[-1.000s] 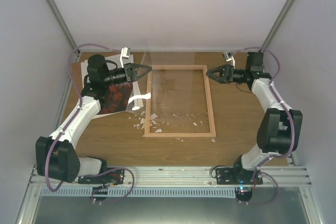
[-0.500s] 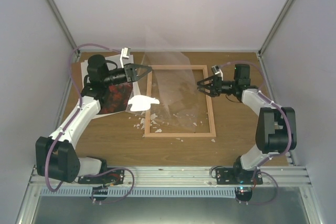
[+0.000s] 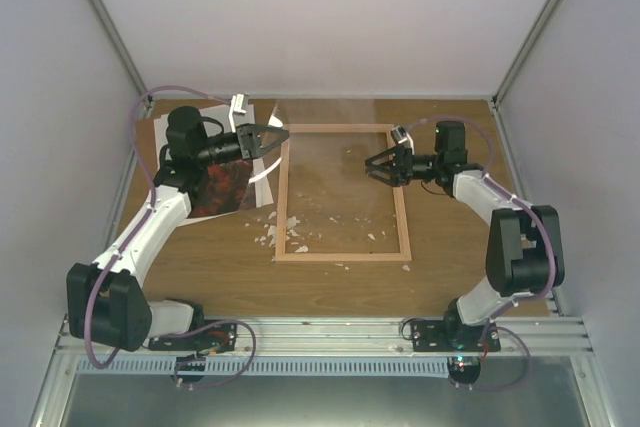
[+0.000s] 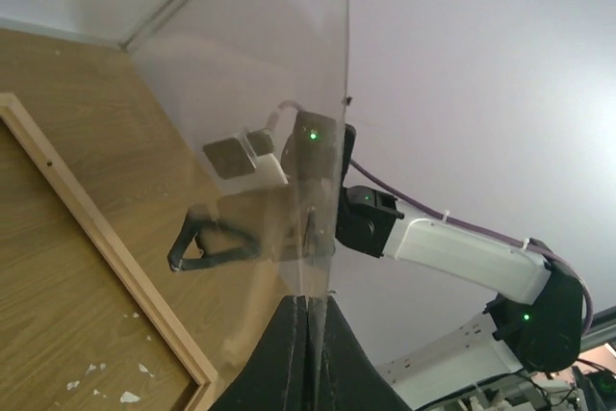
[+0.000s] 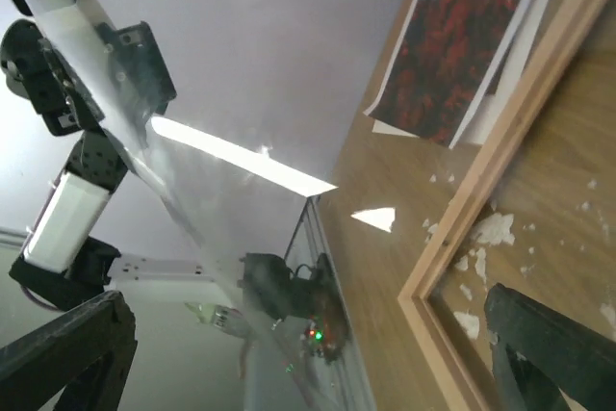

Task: Put the photo into the frame
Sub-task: Place the photo frame item in the photo frame.

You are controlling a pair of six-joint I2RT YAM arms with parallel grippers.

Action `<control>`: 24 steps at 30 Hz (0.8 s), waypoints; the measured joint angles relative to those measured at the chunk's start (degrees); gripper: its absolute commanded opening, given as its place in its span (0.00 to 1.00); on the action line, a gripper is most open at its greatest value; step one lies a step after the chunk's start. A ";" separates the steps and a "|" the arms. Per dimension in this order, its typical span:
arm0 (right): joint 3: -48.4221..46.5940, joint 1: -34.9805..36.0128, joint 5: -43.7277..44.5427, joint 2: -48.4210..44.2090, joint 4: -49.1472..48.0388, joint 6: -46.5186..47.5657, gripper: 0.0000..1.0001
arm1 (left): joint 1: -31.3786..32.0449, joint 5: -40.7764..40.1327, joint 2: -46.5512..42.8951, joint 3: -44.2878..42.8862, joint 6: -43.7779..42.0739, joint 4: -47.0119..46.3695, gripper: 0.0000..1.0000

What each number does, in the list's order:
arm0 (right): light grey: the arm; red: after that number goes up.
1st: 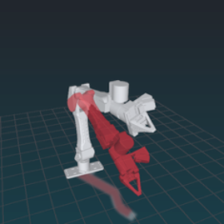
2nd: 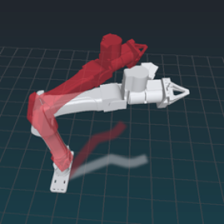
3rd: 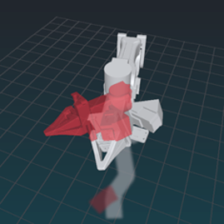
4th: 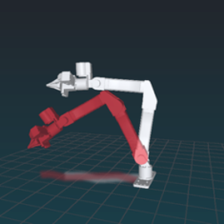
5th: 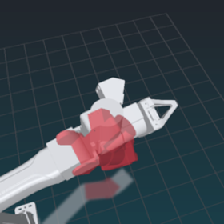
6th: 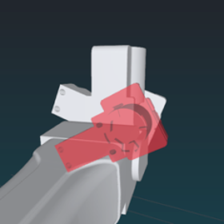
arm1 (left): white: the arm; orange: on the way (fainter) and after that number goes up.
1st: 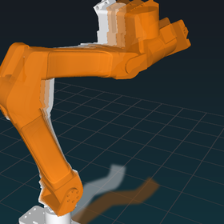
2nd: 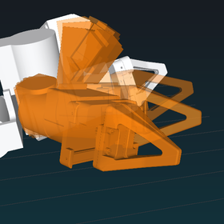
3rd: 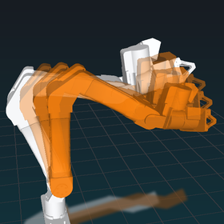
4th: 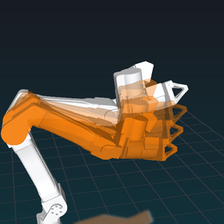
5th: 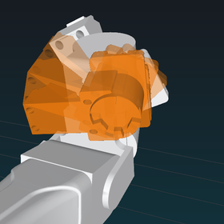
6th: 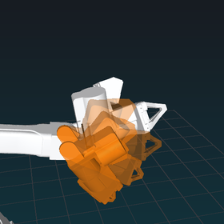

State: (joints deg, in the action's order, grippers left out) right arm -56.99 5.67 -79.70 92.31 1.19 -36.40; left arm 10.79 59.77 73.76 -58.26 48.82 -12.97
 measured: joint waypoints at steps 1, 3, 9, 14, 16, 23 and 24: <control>0.74 -0.07 0.24 -0.33 -0.26 -0.15 1.00 | 0.02 -0.20 -0.04 0.13 -0.07 0.39 0.03; 4.22 -0.39 0.55 -1.36 -2.89 -1.77 1.00 | 0.00 -0.37 -0.04 0.22 -0.09 0.59 0.03; 10.73 -1.07 0.96 -1.70 -7.98 -8.28 0.93 | 0.02 -1.18 -0.04 -0.31 -0.55 1.31 0.03; 10.16 -0.76 -0.13 -1.84 -11.63 -11.08 0.73 | 0.02 -2.01 -0.02 -0.83 -0.87 2.10 0.04; 9.99 -0.61 -0.22 -1.99 -12.13 -11.61 0.67 | -0.02 -2.69 0.00 -0.83 -0.90 2.08 0.04; 9.70 -0.57 -0.50 -2.80 -11.26 -11.43 0.97 | -0.07 -3.63 0.02 -0.81 -1.29 2.08 0.04; 9.60 -0.57 -0.46 -2.86 -10.80 -11.15 0.99 | -0.07 -3.48 0.11 -0.83 -1.29 2.14 0.04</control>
State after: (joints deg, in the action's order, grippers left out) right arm -47.40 5.10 -80.16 89.45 -9.61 -47.55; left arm 10.72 56.29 73.87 -59.09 47.53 -10.83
